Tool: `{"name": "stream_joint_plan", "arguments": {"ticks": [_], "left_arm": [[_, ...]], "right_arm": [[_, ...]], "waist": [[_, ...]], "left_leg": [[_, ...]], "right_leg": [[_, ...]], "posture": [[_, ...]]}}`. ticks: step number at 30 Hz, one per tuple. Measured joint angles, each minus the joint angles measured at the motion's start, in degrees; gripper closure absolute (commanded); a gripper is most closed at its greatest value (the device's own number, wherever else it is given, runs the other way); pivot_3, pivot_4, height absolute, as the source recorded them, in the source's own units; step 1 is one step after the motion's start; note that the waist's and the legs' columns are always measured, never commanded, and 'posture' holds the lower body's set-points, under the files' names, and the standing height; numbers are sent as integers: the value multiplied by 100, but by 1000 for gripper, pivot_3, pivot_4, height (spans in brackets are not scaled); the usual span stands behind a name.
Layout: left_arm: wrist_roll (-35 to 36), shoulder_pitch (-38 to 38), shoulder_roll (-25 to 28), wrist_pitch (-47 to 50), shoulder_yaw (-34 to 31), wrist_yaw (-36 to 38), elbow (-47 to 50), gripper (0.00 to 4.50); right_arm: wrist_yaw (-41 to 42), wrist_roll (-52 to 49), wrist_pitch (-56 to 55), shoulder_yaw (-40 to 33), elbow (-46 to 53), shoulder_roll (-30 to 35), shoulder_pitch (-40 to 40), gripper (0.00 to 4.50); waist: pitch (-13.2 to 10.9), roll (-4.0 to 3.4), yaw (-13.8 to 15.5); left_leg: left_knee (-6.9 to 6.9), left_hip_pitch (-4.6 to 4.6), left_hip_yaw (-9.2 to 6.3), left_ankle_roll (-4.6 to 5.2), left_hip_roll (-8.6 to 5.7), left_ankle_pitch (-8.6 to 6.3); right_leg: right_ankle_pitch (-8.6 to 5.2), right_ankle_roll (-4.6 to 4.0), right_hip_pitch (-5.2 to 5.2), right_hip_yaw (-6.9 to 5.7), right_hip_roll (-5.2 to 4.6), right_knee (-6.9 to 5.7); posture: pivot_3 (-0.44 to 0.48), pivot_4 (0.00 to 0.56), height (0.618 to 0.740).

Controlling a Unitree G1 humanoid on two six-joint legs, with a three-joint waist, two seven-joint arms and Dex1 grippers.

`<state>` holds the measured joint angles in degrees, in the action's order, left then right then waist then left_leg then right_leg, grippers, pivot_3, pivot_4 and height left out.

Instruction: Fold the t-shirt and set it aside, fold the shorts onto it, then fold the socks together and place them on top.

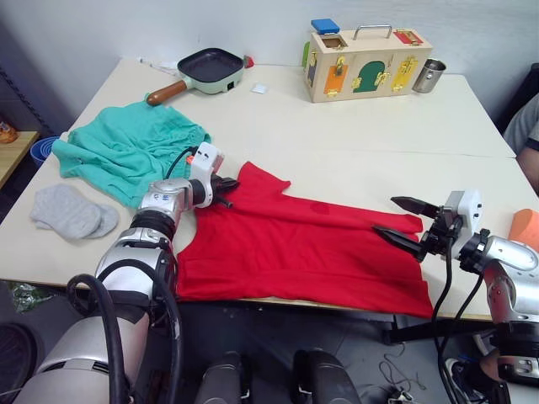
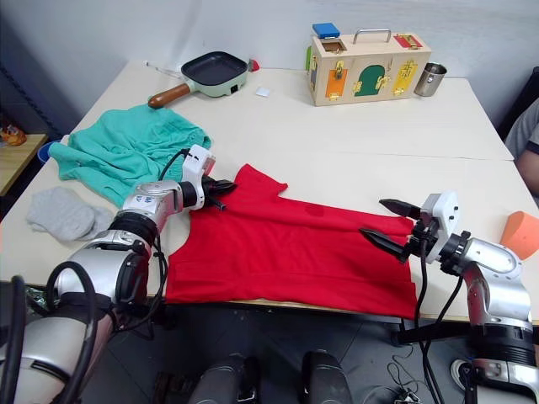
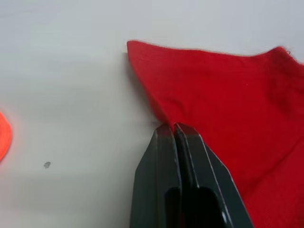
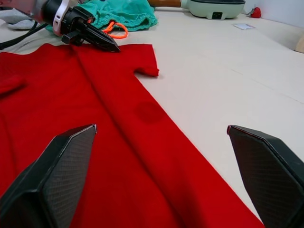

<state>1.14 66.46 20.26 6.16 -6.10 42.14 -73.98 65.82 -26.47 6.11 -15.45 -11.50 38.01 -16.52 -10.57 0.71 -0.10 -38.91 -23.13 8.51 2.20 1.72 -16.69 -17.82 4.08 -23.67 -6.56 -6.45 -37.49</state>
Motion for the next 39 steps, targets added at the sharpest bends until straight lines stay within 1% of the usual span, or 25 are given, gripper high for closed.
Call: {"name": "stream_joint_plan", "arguments": {"ticks": [6,9,14,18,23,27,30,32,34,36,37,39], "left_arm": [[262,-53,165,-671,-207,912,158,4464],[356,-120,281,-838,-249,1379,256,4464],[471,-599,382,-1437,-222,2383,737,4464],[505,-948,452,-1907,-162,2868,1105,4464],[511,-1484,586,-2457,101,3459,1693,4464],[481,-1932,820,-3226,334,3765,2062,4464],[293,-2446,1128,-4384,738,4098,2549,4464],[160,-2617,1225,-4888,909,4112,2565,4464],[24,-2640,1294,-5328,1012,3943,2537,4464],[-57,-2613,1397,-5502,1063,3716,2447,4053],[-23,-2599,1403,-5394,1042,3600,2401,3864],[97,-2596,1398,-5057,1008,3498,2395,3244]], "right_arm": [[-18,0,0,0,2,-4,35,0],[-14,0,-1,2,1,-4,39,0],[-1,0,-1,10,0,-5,40,0],[22,0,1,16,0,-5,45,0],[61,0,3,24,-2,-4,80,0],[96,0,10,24,-2,5,198,0],[169,12,5,29,-1,55,365,0],[209,35,-3,29,-1,75,413,0],[220,49,-23,34,-1,75,413,0],[222,54,-70,34,-1,75,420,0],[223,57,-83,37,-1,75,430,0],[224,60,-101,71,-1,75,432,0]], "waist": [[0,0,-8],[0,0,-9],[0,0,-13],[0,0,-13],[0,0,-14],[0,0,-14],[2,-3,-16],[2,-3,-17],[2,-3,-9],[2,-3,-15],[3,-5,-15],[3,-5,-17]], "left_leg": [[0,0,1,-1,0,0],[0,0,1,-1,0,0],[0,0,2,-1,1,0],[0,-1,1,-1,2,-1],[0,0,0,1,2,-2],[0,0,-1,3,3,-5],[0,4,0,5,3,-12],[-3,3,-1,8,4,-14],[-6,3,-5,12,4,-16],[-6,4,-5,15,4,-19],[-6,5,-5,17,3,-20],[-7,4,-5,17,4,-20]], "right_leg": [[0,0,0,-3,2,2],[0,0,0,-4,2,2],[0,0,0,-6,3,1],[0,0,0,-1,1,3],[0,0,0,2,-1,4],[0,-1,0,1,-5,5],[-1,-2,1,3,-9,7],[-1,-2,1,3,-10,7],[-1,-2,3,1,-14,7],[-1,-2,4,2,-15,7],[-1,-2,4,2,-15,5],[-1,-2,4,0,-15,5]], "posture": [[0,150,740],[0,150,740],[0,150,740],[0,150,740],[0,150,740],[0,150,740],[0,150,740],[0,150,740],[0,150,740],[0,150,740],[0,150,740],[0,150,740]]}}
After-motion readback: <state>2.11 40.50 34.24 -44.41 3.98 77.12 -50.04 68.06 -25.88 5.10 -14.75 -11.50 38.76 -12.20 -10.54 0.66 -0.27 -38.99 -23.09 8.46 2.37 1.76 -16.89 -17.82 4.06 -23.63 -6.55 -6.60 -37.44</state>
